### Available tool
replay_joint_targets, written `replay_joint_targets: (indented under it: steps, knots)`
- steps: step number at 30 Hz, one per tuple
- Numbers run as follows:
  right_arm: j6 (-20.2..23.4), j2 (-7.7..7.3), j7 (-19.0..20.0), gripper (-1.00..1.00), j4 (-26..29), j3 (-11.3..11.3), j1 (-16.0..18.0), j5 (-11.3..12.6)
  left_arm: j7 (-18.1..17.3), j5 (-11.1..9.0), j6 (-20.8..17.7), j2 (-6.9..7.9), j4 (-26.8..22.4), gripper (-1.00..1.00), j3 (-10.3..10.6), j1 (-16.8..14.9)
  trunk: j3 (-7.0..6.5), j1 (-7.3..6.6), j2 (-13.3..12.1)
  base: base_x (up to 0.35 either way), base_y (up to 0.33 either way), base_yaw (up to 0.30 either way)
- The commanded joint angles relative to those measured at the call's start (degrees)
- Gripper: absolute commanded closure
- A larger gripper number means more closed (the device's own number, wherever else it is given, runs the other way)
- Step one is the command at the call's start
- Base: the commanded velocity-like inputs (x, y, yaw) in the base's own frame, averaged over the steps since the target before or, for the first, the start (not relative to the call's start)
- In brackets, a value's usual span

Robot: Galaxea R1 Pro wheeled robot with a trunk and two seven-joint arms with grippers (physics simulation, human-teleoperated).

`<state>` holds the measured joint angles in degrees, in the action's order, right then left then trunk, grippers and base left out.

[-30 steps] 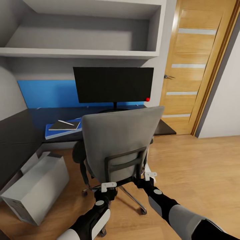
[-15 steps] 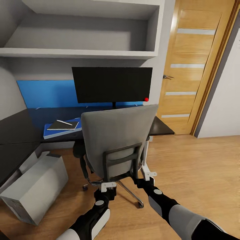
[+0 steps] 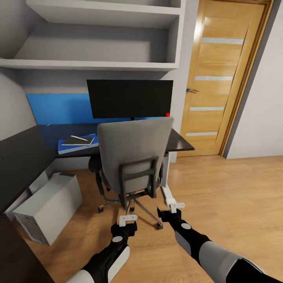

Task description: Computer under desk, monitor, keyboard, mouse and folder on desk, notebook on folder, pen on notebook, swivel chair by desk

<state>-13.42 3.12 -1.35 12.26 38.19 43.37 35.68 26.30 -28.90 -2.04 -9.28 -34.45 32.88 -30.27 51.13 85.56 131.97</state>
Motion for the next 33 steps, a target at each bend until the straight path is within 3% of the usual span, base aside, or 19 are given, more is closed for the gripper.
replay_joint_targets:
  steps: [1,10,21,22,28,29,33]
  knots:
    - [-0.23,0.0,-0.14,-1.0,-0.05,0.48,0.05,0.52,0.49,-0.28,-0.22,0.05,-0.1,-1.0,0.34,-0.05,0.05,-0.04,0.03,-0.322,-0.085,0.0]
    - [-0.12,0.1,-0.3,-1.0,-0.05,0.54,0.05,0.63,0.39,-0.36,-0.16,0.12,-0.1,-1.0,0.22,-0.05,0.05,-0.04,0.03,-0.266,-0.044,0.0]
    - [0.29,0.11,-0.61,-1.0,-0.12,0.34,0.05,1.05,0.37,-0.73,-0.16,1.49,-0.06,-1.0,-0.02,-0.05,-1.92,-2.46,-4.38,-0.029,-0.003,0.0]
    - [-0.61,0.04,-0.6,-1.0,-3.36,0.29,-0.03,1.17,0.33,-1.92,0.05,1.79,5.38,-1.0,0.06,-0.05,-2.1,-2.68,-4.79,0.0,0.0,0.0]
    - [-3.16,-0.13,-0.66,-1.0,-4.79,0.24,-0.08,1.28,0.28,-2.01,2.15,1.81,9.48,-1.0,0.11,-0.05,-3.18,-4.0,-7.19,0.0,0.0,0.0]
    - [-3.97,-0.12,-0.64,-1.0,-5.87,0.23,-0.1,1.3,0.23,-2.03,4.68,1.76,12.08,-1.0,0.21,-0.05,-3.36,-4.22,-7.59,0.0,0.0,0.0]
    - [-5.5,-0.06,-0.6,-1.0,-8.16,0.26,-0.16,1.32,0.18,-1.98,8.86,1.44,17.16,-1.0,0.4,-0.05,-4.08,-5.1,-9.2,0.0,0.0,0.0]
